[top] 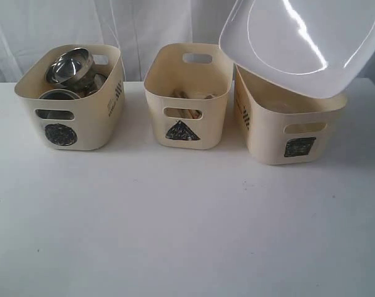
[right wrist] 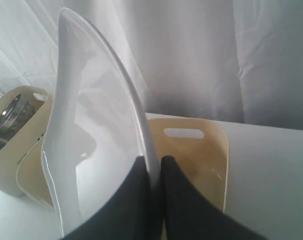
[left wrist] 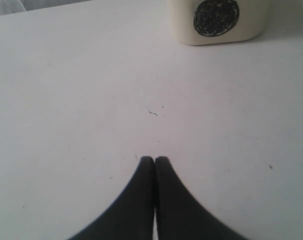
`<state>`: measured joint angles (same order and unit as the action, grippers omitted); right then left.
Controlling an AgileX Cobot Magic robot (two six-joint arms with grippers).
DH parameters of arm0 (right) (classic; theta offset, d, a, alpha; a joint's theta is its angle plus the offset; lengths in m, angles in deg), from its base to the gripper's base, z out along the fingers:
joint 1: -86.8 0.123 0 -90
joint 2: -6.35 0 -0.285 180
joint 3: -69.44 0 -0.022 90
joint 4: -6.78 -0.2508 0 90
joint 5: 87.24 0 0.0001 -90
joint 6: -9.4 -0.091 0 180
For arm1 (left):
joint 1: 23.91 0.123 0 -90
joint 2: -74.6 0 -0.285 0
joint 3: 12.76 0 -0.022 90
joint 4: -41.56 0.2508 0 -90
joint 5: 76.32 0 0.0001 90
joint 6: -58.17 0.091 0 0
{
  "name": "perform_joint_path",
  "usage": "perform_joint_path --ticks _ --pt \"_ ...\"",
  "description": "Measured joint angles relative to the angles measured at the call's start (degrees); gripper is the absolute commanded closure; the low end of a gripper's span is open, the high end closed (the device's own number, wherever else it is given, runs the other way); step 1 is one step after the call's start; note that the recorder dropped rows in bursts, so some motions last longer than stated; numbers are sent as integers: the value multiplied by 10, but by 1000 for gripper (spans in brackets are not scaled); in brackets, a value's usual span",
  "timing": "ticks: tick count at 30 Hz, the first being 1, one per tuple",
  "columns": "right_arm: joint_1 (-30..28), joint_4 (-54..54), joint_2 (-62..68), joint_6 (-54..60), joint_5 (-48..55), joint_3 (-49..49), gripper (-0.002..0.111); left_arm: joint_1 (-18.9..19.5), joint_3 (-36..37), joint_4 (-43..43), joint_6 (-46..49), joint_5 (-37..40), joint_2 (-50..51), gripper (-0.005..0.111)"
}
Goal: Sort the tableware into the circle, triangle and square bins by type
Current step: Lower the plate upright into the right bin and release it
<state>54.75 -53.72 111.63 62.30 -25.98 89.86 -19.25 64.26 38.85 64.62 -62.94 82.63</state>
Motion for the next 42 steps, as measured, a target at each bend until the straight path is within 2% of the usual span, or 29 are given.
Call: perform_joint_path --ticks 9,19,28,42 --pt "0 -49 92 12 -78 53 108 0 0 0 0 0 0 107" --pt "0 48 120 25 -95 58 108 0 0 0 0 0 0 107" --pt "4 58 129 50 -106 58 108 0 0 0 0 0 0 107" --pt "84 88 151 133 -188 58 108 0 0 0 0 0 0 107"
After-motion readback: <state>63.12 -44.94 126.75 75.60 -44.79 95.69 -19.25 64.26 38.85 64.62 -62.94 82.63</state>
